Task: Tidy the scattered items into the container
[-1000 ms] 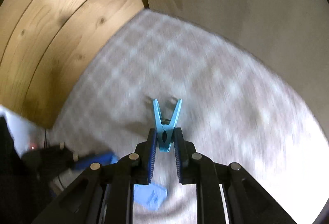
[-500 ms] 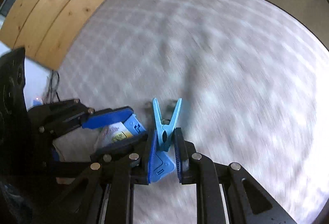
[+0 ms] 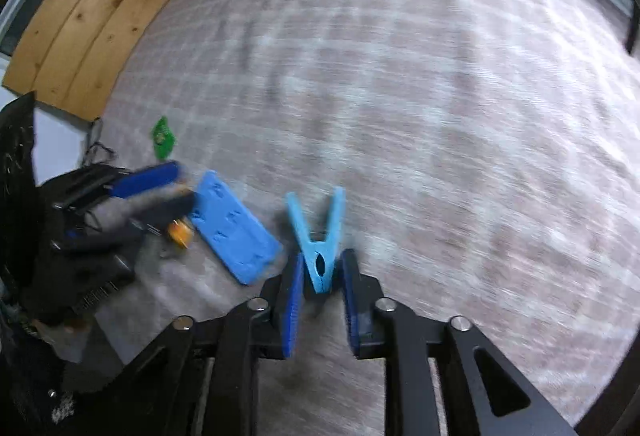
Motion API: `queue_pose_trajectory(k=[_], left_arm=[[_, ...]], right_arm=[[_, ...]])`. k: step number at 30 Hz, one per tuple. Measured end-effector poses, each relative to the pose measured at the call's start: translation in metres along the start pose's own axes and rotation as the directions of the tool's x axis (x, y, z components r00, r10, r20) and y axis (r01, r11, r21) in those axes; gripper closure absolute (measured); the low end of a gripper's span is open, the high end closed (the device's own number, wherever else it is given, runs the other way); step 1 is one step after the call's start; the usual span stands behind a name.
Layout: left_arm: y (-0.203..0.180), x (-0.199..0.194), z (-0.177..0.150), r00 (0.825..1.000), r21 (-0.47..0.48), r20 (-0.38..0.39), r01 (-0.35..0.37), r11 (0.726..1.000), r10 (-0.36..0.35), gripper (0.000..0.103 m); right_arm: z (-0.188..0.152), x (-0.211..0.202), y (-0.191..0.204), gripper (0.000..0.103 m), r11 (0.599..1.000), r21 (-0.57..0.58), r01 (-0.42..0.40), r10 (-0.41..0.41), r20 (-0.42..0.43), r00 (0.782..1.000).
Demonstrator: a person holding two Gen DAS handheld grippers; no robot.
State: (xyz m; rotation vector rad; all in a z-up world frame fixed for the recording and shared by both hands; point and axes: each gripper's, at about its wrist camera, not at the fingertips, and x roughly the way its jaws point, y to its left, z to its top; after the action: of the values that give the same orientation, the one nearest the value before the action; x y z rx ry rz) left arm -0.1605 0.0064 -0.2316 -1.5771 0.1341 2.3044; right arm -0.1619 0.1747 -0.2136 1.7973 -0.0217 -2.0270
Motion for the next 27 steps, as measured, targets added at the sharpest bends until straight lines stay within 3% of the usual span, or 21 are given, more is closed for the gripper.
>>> queue_pose_trajectory(k=[1,3,7,12,15,22,27], left_arm=[[0.01,-0.004,-0.002,1.0,-0.041,0.001,-0.004,0.999,0.004,0.067],[0.019,-0.011,-0.005,1.0,-0.099,0.012,0.008,0.995,-0.006,0.067],[0.023,-0.032,-0.017,0.998,-0.148,0.057,-0.007,0.989,0.015,0.068],[0.0,-0.049,-0.035,0.996,-0.114,0.067,0.058,0.992,-0.051,0.068],[-0.023,-0.036,-0.037,0.994,-0.103,0.044,0.103,0.989,-0.099,0.068],[-0.054,-0.008,-0.029,0.992,-0.123,0.015,0.128,0.984,-0.127,0.068],[-0.06,-0.001,-0.03,0.988,-0.139,0.033,0.152,0.978,-0.149,0.065]], right_arm=[[-0.001,-0.003,-0.001,0.064,1.0,0.002,0.008,-0.008,0.009,1.0],[-0.003,-0.011,0.002,0.054,1.0,0.002,0.009,-0.009,0.042,0.999],[0.0,-0.019,0.02,0.054,0.996,-0.03,-0.084,0.086,0.08,0.993],[0.018,-0.01,0.034,0.054,0.981,-0.046,-0.189,0.192,0.081,0.978],[0.029,0.005,0.037,0.055,0.962,-0.025,-0.27,0.271,0.053,0.961],[0.026,0.02,0.023,0.059,0.963,0.023,-0.267,0.267,0.008,0.964],[0.009,0.021,0.017,0.066,0.944,0.063,-0.323,0.325,-0.028,0.945]])
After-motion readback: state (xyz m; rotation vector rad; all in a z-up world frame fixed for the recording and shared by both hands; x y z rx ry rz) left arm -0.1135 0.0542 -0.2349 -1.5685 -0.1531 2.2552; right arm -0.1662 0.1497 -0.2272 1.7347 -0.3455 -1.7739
